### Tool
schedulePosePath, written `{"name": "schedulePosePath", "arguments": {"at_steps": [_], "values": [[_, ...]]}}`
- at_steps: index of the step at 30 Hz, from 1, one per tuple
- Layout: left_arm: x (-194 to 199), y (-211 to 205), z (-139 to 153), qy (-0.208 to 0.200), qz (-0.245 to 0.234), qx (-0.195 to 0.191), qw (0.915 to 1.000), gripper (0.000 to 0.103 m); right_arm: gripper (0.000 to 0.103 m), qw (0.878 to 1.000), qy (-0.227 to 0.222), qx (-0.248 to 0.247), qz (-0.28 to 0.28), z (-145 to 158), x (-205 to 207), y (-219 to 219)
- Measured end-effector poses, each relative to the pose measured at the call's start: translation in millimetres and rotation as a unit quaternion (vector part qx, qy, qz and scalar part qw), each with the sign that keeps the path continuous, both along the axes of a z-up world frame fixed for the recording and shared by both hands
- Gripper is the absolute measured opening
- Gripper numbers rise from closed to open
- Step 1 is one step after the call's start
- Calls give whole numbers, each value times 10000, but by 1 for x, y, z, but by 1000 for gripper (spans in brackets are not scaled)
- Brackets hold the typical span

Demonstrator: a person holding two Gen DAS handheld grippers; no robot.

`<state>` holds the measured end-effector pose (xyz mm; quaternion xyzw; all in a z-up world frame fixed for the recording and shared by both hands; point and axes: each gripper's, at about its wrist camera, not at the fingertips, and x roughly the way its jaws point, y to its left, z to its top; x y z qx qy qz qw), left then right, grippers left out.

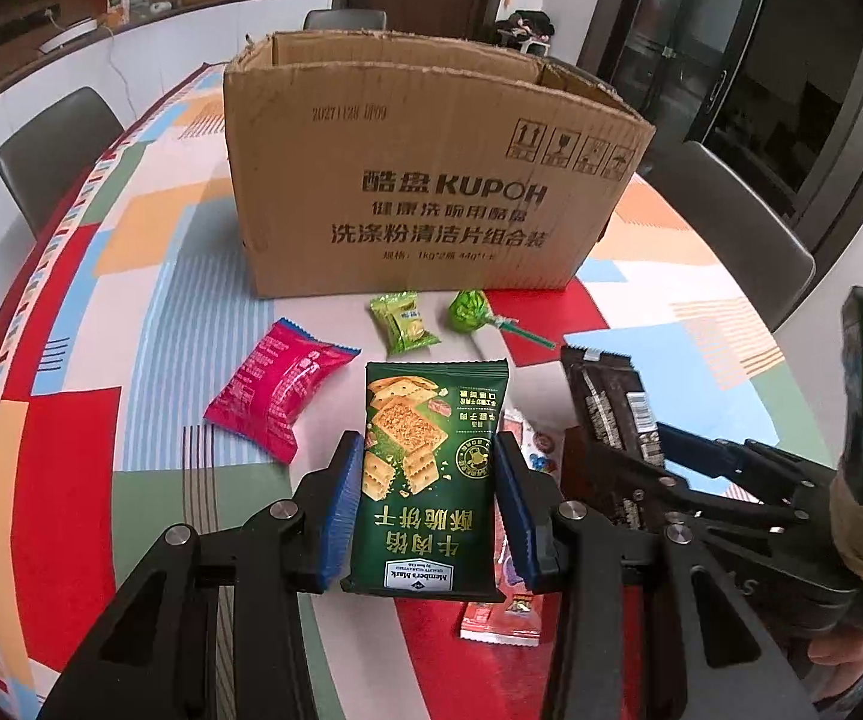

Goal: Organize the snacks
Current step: 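Lift both items over the cardboard box and open both tools to release them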

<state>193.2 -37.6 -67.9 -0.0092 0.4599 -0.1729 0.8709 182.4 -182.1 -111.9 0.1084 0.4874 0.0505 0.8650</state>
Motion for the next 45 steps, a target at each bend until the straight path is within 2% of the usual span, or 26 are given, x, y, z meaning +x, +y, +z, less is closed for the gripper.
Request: {"name": "schedulePosePath", "arguments": {"at_steps": [14,31,37,45], "values": [[-4,0,61,-819,8,-123,9966,42,53,9946,-1027,-121,26,69,-8,-2],[35,3,138,-1732,159,-165,9846,42,53,9810,-1934,-124,18,143,37,-2],[59,8,149,-1839,218,-27,9827,42,53,9773,-2102,-227,119,162,63,5],[92,13,155,-1783,240,2,9837,42,53,9762,-2128,-393,157,174,97,11]]}}
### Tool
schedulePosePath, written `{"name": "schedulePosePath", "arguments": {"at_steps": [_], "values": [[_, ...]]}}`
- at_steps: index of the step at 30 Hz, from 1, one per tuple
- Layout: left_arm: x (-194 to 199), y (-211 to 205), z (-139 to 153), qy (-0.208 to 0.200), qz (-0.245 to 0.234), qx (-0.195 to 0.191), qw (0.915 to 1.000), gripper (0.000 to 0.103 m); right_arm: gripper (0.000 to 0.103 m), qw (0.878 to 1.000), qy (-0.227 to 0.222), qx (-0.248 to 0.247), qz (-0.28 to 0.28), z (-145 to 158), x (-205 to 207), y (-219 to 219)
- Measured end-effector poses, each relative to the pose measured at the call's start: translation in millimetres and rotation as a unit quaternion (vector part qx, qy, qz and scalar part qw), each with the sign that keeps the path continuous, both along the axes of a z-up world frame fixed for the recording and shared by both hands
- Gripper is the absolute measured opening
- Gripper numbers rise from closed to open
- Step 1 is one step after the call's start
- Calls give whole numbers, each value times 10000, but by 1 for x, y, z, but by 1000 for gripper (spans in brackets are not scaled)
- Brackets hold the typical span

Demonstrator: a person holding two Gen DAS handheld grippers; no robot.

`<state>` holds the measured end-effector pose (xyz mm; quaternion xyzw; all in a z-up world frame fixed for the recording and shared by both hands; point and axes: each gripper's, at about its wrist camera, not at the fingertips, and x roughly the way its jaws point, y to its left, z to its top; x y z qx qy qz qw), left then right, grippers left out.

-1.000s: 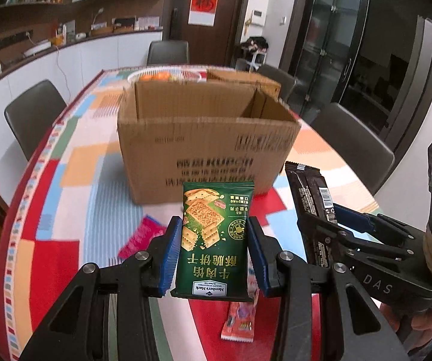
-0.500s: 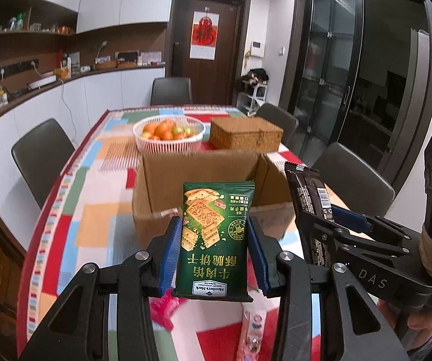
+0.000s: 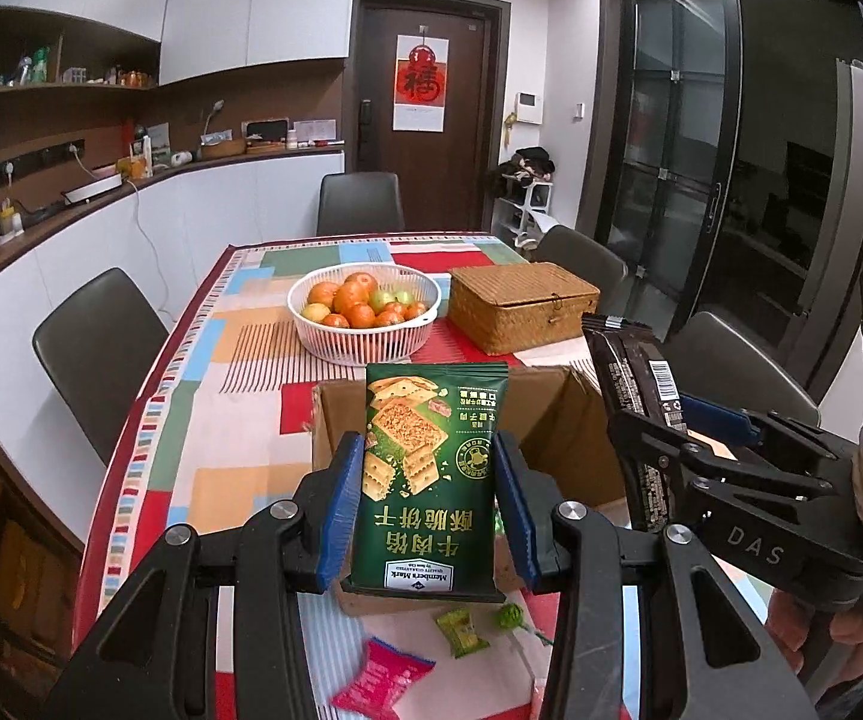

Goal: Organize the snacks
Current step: 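Lift both items over the cardboard box and open both tools to release them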

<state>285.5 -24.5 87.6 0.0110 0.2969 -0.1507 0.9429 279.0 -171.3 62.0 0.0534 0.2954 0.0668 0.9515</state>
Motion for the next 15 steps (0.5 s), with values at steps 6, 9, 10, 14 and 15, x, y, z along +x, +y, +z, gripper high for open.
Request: {"name": "schedulePosePath", "arguments": {"at_steps": [6,9,10,14,15], "values": [[29,2,-2,230,26,-59,9997,42,53,9999,87,-103,-22,2,27,3],[41,-2,-3,317,70,45,9995,42,53,9998,166,-125,-26,1,40,5],[46,-4,-4,347,48,107,9993,42,53,9997,188,-159,-31,0,42,5],[63,-10,-7,459,127,228,9986,52,53,9992,309,-255,-76,-6,53,6],[66,-10,-8,493,163,262,9983,53,54,9991,329,-257,-97,-7,55,6]]}}
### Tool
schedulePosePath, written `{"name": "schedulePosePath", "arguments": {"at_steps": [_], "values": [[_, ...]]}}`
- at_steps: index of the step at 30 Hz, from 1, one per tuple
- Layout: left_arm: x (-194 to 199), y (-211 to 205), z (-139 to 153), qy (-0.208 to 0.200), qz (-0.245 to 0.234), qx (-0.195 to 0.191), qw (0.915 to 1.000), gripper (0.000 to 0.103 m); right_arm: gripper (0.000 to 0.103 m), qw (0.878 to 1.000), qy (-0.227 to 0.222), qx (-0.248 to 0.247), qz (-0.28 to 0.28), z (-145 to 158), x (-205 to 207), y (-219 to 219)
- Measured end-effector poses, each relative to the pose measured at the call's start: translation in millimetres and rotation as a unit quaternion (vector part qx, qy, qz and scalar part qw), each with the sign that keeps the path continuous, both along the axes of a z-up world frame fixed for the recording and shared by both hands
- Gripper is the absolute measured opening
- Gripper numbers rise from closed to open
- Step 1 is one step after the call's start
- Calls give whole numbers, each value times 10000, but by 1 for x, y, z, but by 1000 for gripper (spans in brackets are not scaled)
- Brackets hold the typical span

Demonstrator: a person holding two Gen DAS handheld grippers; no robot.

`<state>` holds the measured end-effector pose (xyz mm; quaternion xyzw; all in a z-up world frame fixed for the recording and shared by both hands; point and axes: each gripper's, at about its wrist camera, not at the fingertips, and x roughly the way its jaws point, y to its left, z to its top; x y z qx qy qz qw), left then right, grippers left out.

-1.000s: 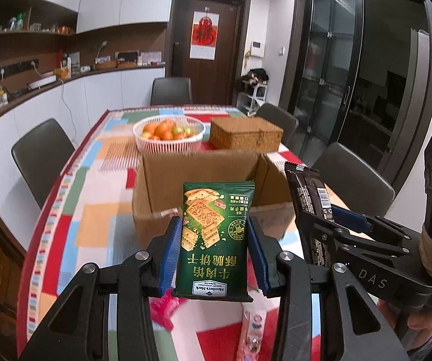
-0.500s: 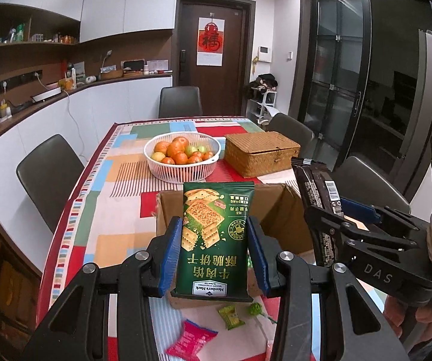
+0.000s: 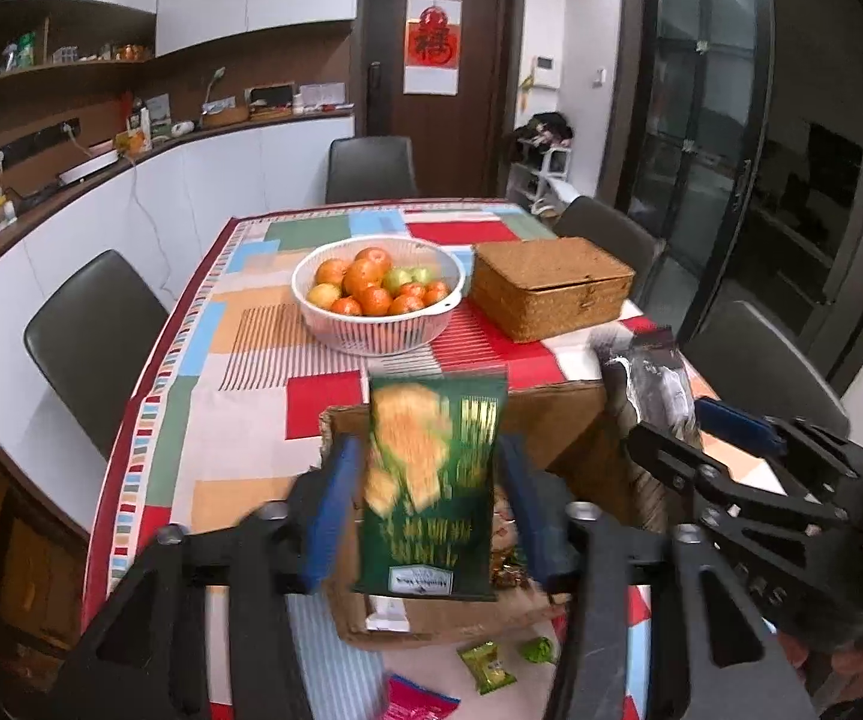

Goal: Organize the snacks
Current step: 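Lift both items over the cardboard box and open both tools to release them, then return both open tools to the remaining snacks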

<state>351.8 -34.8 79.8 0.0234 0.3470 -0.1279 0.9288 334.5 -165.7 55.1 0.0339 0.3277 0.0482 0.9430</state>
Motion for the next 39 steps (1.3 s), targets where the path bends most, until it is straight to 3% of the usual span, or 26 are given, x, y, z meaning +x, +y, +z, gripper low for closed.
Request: {"name": "schedulePosePath", "arguments": {"at_steps": [3,5,15,23,30,39], "values": [[-3,1,-1,-64,67,34,10000,55,63,9999,58,-83,-102,0,4,0],[-12,4,-2,-123,133,58,9998,60,63,9999,22,-39,-129,1,1,-2],[-76,18,1,-544,-59,101,9984,61,63,9994,-318,106,-92,3,-58,2],[-127,23,-3,-765,-177,260,9966,65,63,9994,-255,240,-32,-8,-101,8],[-151,25,-24,-665,-223,418,9967,67,63,9987,210,456,-55,-39,-128,10],[-168,33,-64,-180,-253,482,9984,67,63,9921,1111,588,26,-90,-143,13]]}}
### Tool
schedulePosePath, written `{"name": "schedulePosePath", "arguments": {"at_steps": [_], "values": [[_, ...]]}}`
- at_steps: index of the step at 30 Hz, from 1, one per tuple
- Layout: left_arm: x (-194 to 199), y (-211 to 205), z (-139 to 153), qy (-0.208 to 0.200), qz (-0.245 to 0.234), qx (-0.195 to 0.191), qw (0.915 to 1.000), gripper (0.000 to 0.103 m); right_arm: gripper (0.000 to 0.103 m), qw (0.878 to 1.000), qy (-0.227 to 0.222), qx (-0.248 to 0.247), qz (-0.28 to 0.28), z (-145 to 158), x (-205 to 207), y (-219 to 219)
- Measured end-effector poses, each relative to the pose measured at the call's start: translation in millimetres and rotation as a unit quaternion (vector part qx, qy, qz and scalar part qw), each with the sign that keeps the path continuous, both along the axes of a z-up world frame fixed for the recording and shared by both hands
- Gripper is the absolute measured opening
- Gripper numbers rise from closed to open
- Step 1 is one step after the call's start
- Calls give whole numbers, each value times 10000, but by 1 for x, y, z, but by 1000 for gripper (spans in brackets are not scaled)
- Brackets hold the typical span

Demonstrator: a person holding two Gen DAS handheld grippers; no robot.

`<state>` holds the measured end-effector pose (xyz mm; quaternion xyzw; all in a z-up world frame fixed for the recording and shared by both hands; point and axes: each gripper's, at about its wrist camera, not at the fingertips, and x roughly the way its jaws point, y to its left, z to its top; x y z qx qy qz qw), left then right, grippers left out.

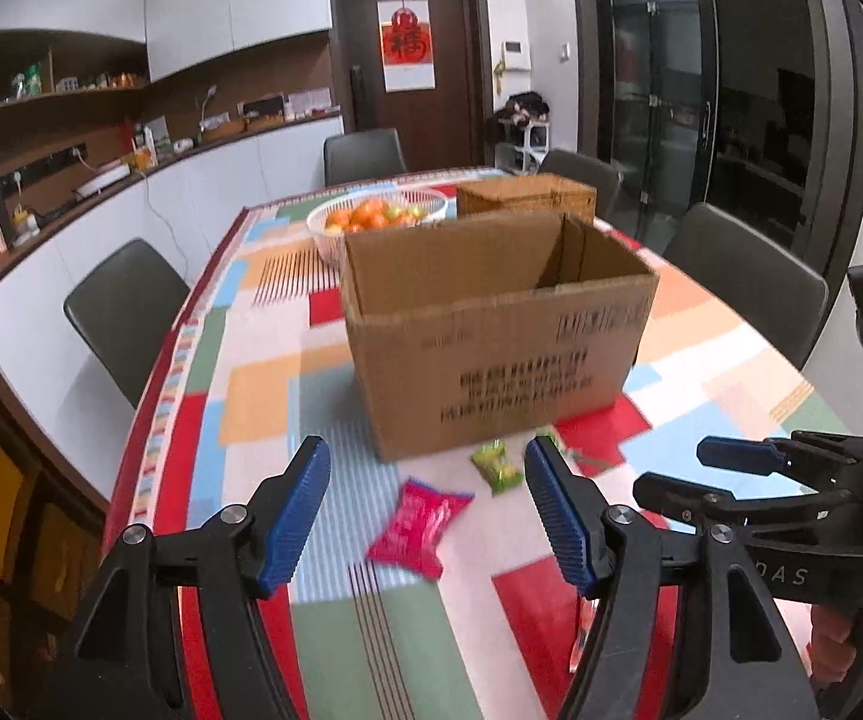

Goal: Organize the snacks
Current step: 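Return both open tools to the remaining snacks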

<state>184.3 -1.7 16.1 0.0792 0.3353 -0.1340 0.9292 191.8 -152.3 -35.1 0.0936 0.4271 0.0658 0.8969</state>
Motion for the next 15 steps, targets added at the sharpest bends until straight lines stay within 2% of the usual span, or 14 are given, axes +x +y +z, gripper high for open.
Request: {"name": "schedulePosePath", "arguments": {"at_steps": [8,15], "values": [[-9,13,-36,440,142,39,9989,67,63,9970,746,115,166,-43,-13,14],[-12,21,-54,636,221,-2,9977,67,63,9901,1367,274,155,-76,-17,21]]}}
